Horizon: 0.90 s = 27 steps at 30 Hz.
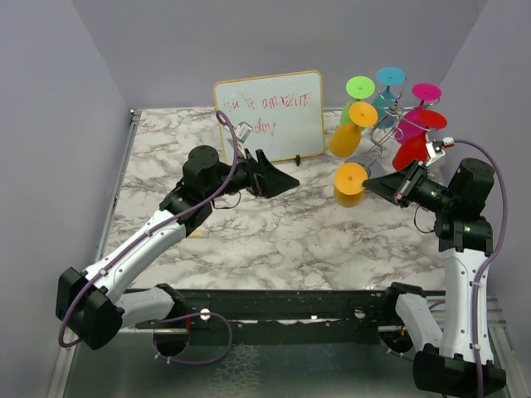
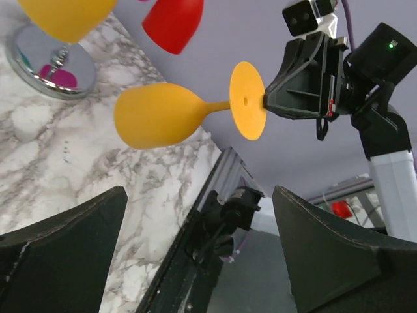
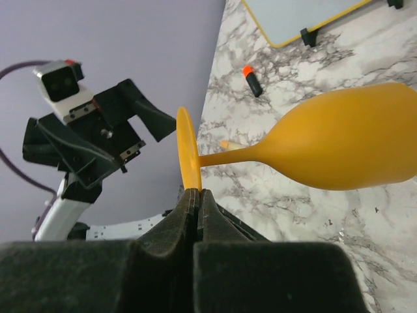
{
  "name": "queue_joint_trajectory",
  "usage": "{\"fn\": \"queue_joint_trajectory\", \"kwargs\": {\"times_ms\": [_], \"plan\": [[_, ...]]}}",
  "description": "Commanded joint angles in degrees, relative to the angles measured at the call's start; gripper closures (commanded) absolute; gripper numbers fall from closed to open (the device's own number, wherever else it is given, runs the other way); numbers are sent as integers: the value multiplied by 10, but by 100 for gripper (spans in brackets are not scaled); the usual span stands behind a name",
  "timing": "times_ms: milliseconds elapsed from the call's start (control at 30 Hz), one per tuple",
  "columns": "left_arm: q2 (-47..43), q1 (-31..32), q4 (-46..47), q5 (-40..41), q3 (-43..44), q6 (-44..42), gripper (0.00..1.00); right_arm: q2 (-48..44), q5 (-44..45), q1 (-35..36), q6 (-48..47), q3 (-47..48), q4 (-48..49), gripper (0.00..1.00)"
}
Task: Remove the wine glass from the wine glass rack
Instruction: Place the wine glass at the center of the board.
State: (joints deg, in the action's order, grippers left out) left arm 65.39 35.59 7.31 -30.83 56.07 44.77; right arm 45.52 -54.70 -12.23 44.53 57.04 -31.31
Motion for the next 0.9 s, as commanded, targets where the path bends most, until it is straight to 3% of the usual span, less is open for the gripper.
{"fn": "queue_joint_trajectory", "kwargs": {"times_ms": [0, 233, 533, 800, 867], "plan": [[35, 6, 88, -88, -3, 56, 8, 4, -73, 16, -33, -4, 29, 100], [90, 59, 92, -102, 41, 48, 16, 15, -68, 52, -77, 8, 6, 99], [131, 75, 106, -131, 78, 40, 35, 23, -90, 98, -77, 6, 35, 99], [135, 75, 107, -141, 71, 34, 61, 33, -72, 176, -50, -5, 90, 99], [138, 75, 107, -150, 73, 31, 75, 41, -61, 195, -53, -5, 88, 99]]}}
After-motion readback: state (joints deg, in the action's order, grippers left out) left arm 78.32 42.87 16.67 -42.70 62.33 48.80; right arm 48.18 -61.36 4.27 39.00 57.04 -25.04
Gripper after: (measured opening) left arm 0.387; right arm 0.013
